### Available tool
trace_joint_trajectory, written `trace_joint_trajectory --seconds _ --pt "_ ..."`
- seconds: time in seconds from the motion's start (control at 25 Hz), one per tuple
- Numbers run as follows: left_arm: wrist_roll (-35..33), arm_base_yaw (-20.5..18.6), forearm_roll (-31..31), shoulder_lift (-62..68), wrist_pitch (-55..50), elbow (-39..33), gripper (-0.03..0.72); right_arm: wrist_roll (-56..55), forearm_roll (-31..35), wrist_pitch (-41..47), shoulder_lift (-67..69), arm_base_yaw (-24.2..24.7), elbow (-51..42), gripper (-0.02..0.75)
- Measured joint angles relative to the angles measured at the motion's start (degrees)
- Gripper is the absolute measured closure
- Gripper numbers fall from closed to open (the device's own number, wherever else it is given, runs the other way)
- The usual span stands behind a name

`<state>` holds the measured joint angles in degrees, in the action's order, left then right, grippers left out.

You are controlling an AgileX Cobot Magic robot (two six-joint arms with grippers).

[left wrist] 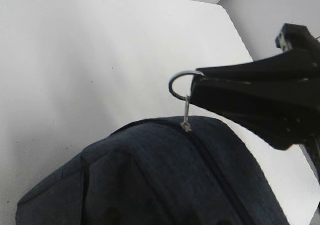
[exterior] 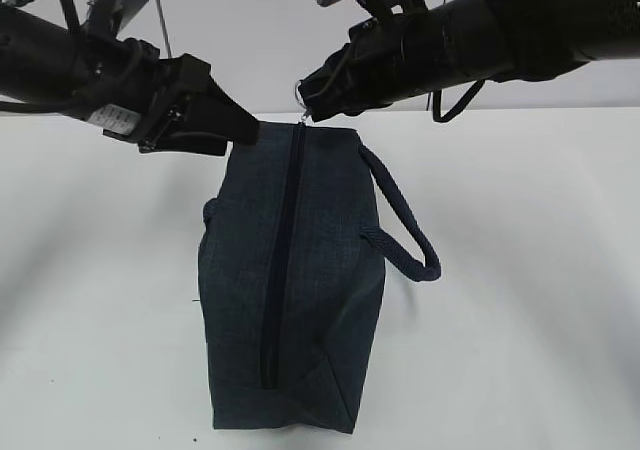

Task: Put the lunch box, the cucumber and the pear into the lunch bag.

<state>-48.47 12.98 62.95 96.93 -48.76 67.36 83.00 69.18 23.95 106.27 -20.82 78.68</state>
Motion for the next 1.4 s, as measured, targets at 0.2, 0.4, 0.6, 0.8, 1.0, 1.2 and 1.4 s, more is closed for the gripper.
trace_joint_trajectory --seconds 0.2,0.4,0.6,0.8,1.0,1.2,1.4 --pt "2.2 0.2 -0.2 4.0 0.3 3.6 0.328 0.0 0.0 0.0 0.0 0.0 0.0 0.732" --pt "3.7 1.6 -0.9 6.6 0.1 6.4 0.369 0.0 0.0 0.0 0.0 0.0 0.0 0.732" --pt "4.0 3.4 -3.1 7.1 0.1 6.9 0.621 0.0 0.0 0.0 0.0 0.0 0.0 0.732" --pt "4.0 3.5 -4.1 7.1 -0.3 6.9 0.676 0.0 0.0 0.1 0.0 0.0 0.0 0.732" --pt "3.9 3.5 -4.8 7.1 -3.3 7.0 0.677 0.0 0.0 0.0 0.2 0.1 0.0 0.732" --pt "1.9 3.5 -6.1 5.4 -4.7 7.0 0.677 0.0 0.0 0.7 0.2 1.6 0.0 0.732" --pt "0.2 3.5 -6.8 2.8 -5.0 7.0 0.677 0.0 0.1 1.9 0.2 3.1 0.0 0.732"
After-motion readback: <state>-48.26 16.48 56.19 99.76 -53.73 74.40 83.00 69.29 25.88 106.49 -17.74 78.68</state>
